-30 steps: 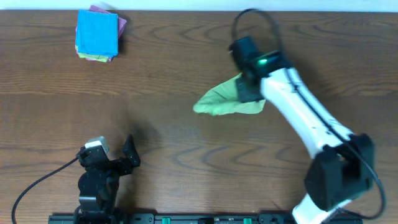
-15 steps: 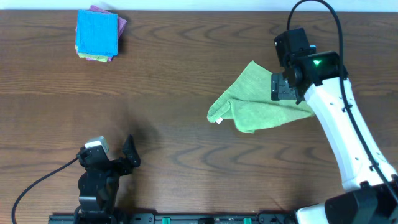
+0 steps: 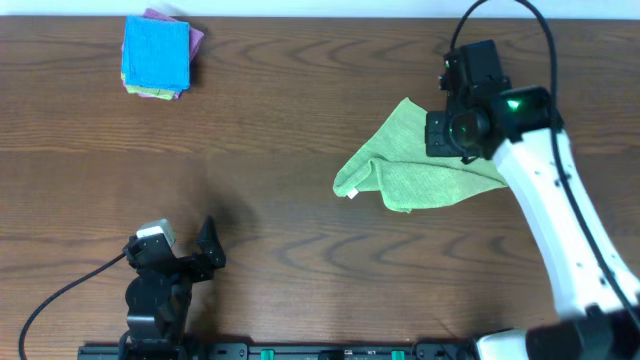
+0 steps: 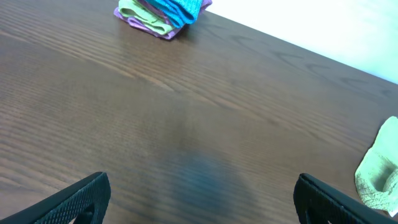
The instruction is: Fold the cloth
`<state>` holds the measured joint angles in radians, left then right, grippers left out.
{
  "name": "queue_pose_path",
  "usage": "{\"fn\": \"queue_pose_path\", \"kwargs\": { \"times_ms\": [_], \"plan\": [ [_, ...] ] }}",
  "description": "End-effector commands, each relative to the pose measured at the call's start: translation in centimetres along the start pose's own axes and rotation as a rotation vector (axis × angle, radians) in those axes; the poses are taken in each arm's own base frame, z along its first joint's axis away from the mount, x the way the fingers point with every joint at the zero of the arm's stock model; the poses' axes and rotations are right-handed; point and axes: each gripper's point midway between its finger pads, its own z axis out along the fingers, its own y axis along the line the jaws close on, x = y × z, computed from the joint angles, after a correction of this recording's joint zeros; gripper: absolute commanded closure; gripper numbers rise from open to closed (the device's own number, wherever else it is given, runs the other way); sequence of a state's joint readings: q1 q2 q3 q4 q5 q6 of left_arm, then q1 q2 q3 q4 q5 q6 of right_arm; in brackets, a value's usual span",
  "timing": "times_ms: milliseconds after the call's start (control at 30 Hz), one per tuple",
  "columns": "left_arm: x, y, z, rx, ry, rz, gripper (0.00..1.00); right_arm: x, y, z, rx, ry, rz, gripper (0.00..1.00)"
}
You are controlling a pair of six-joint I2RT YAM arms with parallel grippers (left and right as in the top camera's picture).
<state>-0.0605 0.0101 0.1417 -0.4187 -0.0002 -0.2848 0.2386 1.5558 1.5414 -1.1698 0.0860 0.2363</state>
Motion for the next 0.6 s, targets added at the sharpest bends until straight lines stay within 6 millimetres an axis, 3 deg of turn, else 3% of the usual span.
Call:
{"fn": "queue_pose_path", "kwargs": {
  "times_ms": [0, 67, 133, 200, 300, 333, 367, 400, 500, 567],
  "plan": [
    [0.7, 0.5, 0.3, -0.016, 0.015, 0.000, 0.05, 0.5, 0.2, -5.7, -0.077, -0.126, -0.021, 0.98],
    [-0.6, 0.6, 0.2, -0.032, -0.043, -0.003, 0.05, 1.7, -0.4, -9.1, -0.094, -0.194, -0.018, 0.98],
    [-0.7, -0.2, 0.3, 0.014, -0.041, -0.028, 0.05, 3.2, -0.7, -11.9, -0.110, -0.254, -0.022, 0.98],
    [0.5, -2.1, 0.1, 0.125, 0.024, -0.094, 0.05, 5.3, -1.6, -14.2, -0.111, -0.313, -0.008, 0.98],
    [3.4, -6.7, -1.5, 0.386, 0.230, -0.261, 0.04, 9.0, -3.0, -16.0, -0.117, -0.373, 0.019, 0.98],
    [4.2, -8.8, -2.8, 0.513, 0.315, -0.303, 0.05, 10.5, -3.3, -16.2, -0.125, -0.386, 0.021, 0.78],
    [4.6, -9.8, -3.6, 0.582, 0.353, -0.304, 0.05, 12.1, -3.5, -16.2, -0.139, -0.390, 0.019, 0.32],
    [4.5, -10.4, -4.0, 0.618, 0.371, -0.323, 0.05, 13.7, -3.4, -16.2, -0.163, -0.386, 0.014, 0.02],
    [4.0, -10.8, -4.2, 0.627, 0.386, -0.413, 0.05, 16.9, -2.7, -16.6, -0.253, -0.382, -0.004, 0.01],
    [2.5, -11.8, -4.7, 0.701, 0.341, -0.400, 0.03, 18.2, -2.4, -17.2, -0.297, -0.391, -0.012, 0.01]
  ]
}}
